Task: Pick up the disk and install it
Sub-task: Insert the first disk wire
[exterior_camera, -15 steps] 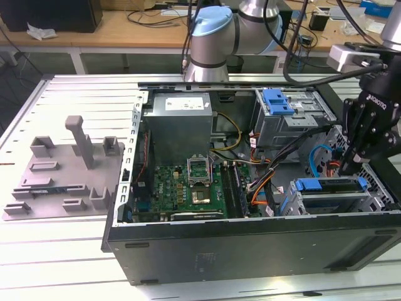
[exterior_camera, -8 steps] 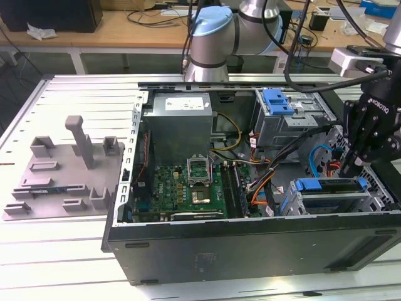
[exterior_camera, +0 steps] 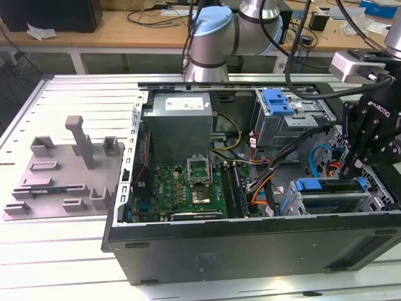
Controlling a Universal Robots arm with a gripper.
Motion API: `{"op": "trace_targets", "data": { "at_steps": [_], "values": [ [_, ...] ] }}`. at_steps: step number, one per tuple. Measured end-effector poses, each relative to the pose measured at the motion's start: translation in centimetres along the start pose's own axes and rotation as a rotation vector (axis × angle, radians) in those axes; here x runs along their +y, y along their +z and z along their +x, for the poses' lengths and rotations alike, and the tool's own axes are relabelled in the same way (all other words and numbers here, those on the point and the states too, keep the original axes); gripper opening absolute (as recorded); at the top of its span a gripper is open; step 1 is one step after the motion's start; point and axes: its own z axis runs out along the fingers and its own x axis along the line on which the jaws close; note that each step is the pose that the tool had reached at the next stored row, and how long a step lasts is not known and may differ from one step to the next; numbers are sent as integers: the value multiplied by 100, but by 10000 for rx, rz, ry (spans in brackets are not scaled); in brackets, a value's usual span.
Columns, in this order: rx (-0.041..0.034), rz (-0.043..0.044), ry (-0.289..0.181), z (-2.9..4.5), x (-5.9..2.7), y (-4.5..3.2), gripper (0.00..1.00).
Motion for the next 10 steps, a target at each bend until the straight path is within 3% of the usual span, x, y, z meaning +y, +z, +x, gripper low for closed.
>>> {"op": "trace_targets", "data": {
  "at_steps": [4, 10],
  "values": [
    [-221, 65, -70, 24, 3, 4, 16],
    [-526, 114, -148, 117, 21, 18, 16]
  ]
}}
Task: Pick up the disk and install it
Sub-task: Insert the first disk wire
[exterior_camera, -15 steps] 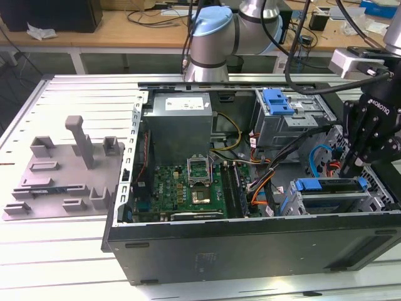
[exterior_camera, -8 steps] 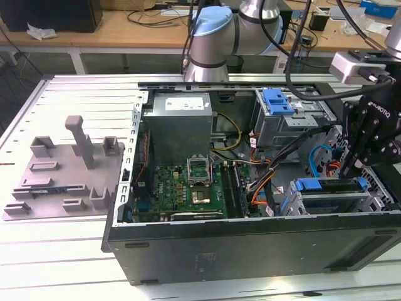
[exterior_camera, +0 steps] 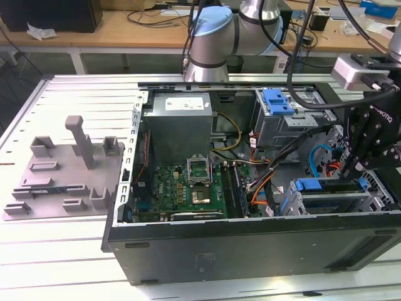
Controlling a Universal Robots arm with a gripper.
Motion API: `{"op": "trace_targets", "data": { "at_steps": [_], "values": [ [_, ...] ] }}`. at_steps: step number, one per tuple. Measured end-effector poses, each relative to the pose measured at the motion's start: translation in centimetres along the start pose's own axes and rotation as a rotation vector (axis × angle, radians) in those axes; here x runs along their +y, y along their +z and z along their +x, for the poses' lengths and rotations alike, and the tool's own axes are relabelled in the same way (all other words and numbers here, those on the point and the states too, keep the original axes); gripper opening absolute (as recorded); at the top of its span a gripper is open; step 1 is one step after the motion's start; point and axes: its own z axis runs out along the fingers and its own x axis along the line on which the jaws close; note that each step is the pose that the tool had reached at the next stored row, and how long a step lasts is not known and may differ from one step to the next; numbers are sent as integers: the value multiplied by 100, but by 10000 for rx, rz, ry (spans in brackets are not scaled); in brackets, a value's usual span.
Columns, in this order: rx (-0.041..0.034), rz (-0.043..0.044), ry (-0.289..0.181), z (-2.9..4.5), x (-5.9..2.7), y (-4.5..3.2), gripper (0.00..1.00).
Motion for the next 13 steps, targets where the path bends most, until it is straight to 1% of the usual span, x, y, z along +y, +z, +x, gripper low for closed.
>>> {"op": "trace_targets", "data": {
  "at_steps": [1, 11, 13],
  "values": [
    [-58, 6, -9, 12, 5, 2, 16],
    [-64, 8, -18, 14, 6, 1, 16],
    [-160, 6, -21, 20, 6, 2, 16]
  ]
}}
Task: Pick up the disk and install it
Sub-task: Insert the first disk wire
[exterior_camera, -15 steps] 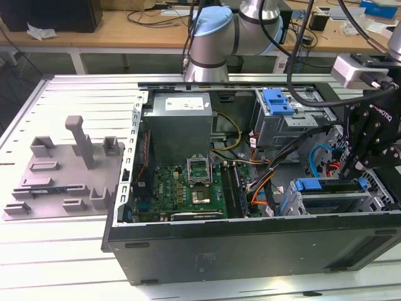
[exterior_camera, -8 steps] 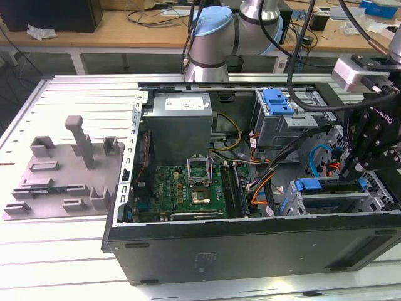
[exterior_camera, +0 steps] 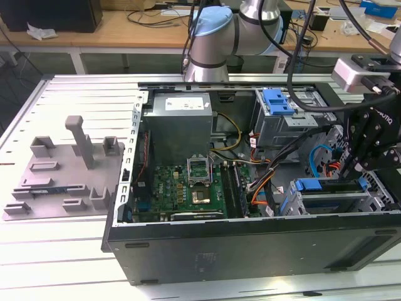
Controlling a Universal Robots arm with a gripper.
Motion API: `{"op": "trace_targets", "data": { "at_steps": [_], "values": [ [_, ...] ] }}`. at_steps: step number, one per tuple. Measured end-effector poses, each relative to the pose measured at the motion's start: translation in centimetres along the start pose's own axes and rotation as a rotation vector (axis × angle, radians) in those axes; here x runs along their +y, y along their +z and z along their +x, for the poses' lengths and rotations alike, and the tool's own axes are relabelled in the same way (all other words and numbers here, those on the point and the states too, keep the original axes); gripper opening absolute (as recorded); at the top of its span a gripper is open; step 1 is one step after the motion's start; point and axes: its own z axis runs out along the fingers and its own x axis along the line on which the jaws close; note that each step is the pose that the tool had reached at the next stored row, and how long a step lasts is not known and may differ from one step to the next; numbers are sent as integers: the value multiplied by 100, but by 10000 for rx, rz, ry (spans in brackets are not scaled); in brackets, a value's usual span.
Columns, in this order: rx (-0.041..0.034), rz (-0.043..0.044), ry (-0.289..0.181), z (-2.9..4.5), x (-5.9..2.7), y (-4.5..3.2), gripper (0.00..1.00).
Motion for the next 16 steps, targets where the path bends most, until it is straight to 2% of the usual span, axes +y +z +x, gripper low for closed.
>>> {"op": "trace_targets", "data": {
  "at_steps": [1, 3, 4, 12, 16],
  "values": [
    [-45, -1, -1, 2, 0, 0, 16],
    [-190, -4, -5, 12, 0, 2, 16],
    [-219, -5, -6, 18, 0, 2, 16],
    [-308, -6, -8, 58, -1, 4, 16],
    [-322, -7, -8, 59, -1, 5, 16]
  ]
}}
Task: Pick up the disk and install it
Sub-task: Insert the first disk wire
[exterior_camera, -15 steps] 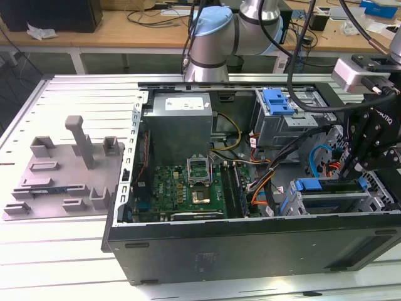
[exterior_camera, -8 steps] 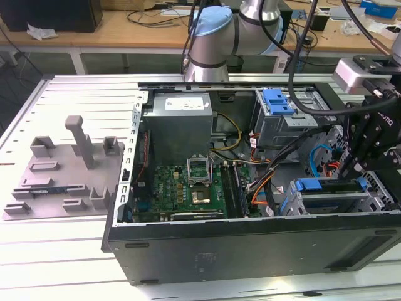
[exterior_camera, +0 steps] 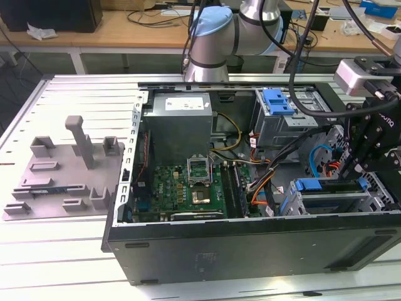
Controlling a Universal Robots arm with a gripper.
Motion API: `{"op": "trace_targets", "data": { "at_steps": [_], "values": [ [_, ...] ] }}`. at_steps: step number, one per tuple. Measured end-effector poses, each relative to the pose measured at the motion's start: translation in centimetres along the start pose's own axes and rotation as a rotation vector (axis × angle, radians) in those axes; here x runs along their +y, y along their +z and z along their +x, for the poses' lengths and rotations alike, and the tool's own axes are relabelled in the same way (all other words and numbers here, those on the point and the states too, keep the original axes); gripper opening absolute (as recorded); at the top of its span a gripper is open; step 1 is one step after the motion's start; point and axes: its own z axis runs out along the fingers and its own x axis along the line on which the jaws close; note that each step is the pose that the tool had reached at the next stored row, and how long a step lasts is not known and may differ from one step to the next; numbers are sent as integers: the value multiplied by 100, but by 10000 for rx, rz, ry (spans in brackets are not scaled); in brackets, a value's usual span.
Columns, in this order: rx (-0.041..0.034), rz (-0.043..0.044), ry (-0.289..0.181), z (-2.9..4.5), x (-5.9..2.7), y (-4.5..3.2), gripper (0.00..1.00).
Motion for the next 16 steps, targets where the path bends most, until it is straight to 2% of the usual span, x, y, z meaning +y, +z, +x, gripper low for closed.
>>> {"op": "trace_targets", "data": {
  "at_steps": [16],
  "values": [
    [-2, 0, -8, -11, -10, 19, 16]
  ]
}}
